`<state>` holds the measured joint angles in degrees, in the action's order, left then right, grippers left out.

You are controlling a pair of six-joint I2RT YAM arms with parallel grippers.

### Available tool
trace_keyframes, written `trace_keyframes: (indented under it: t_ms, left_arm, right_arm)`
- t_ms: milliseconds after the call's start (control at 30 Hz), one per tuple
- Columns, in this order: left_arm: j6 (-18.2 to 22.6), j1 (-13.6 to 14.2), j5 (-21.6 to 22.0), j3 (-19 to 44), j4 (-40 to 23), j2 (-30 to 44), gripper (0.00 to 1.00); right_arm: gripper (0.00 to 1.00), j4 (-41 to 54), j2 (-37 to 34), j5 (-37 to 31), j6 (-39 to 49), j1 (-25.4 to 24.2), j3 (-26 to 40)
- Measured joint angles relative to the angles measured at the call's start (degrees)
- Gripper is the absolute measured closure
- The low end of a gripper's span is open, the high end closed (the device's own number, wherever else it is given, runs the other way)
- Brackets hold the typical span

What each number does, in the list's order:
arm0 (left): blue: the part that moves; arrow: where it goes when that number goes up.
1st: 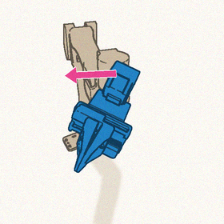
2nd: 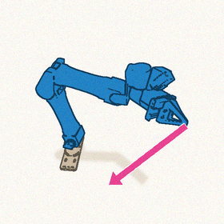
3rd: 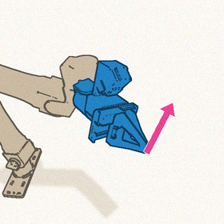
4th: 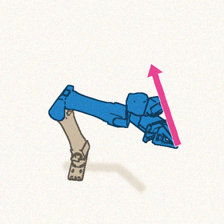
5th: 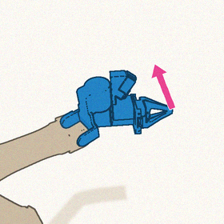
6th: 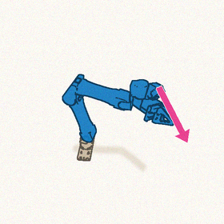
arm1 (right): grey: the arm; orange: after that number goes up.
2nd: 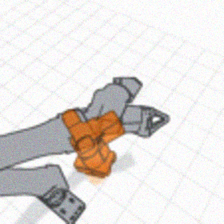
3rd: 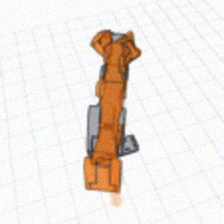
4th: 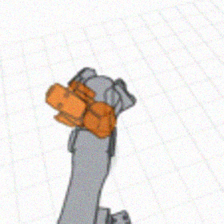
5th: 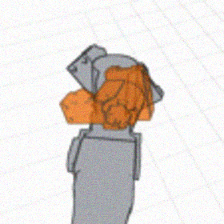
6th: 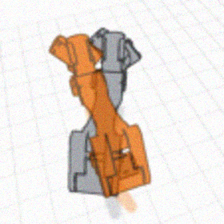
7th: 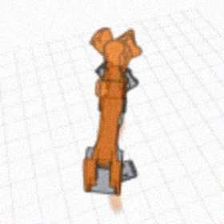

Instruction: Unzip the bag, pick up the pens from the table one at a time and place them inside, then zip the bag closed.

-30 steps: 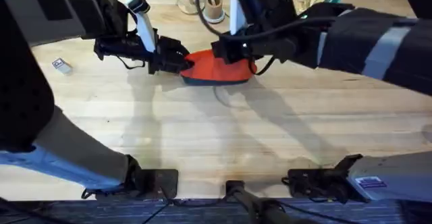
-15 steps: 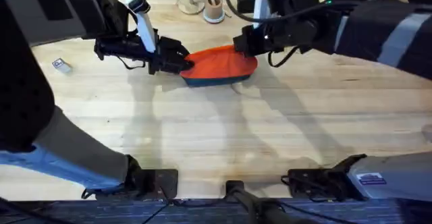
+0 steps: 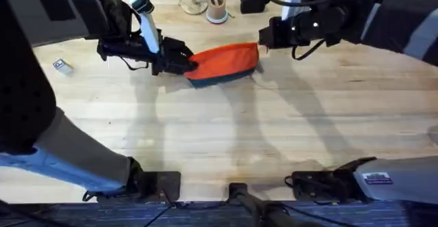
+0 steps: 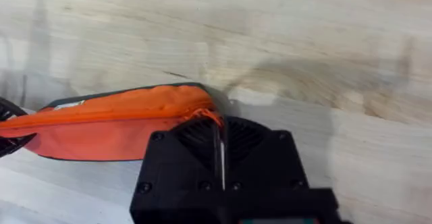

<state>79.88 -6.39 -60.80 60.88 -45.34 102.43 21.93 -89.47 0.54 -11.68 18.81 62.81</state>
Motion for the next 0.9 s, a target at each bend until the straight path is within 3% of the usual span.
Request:
trace_keyframes:
  t_ms: [333, 600, 833, 867, 900]
  left_arm:
    - [0.00, 0.09, 0.01, 0.00, -0.07, 0.00, 0.957]
    - [0.00, 0.15, -0.02, 0.00, -0.09, 0.00, 0.957]
    - [0.00, 0.15, 0.02, 0.00, -0.07, 0.00, 0.957]
    - [0.01, 0.15, 0.06, 0.00, -0.07, 0.00, 0.957]
    - [0.00, 0.14, 0.24, 0.00, -0.10, 0.00, 0.957]
  right_arm:
    - [0.971, 2.12, -0.46, 0.43, 0.17, -1.03, -0.65]
    - [0.971, 1.11, -7.06, 0.44, 0.17, -2.73, -1.60]
    - [0.970, -0.03, -5.71, 0.68, 0.17, -3.34, -1.88]
    - [0.897, -0.05, -5.24, 0.52, 0.13, -3.39, -2.01]
    - [0.752, -0.10, -4.73, -0.31, 0.23, -3.54, -2.15]
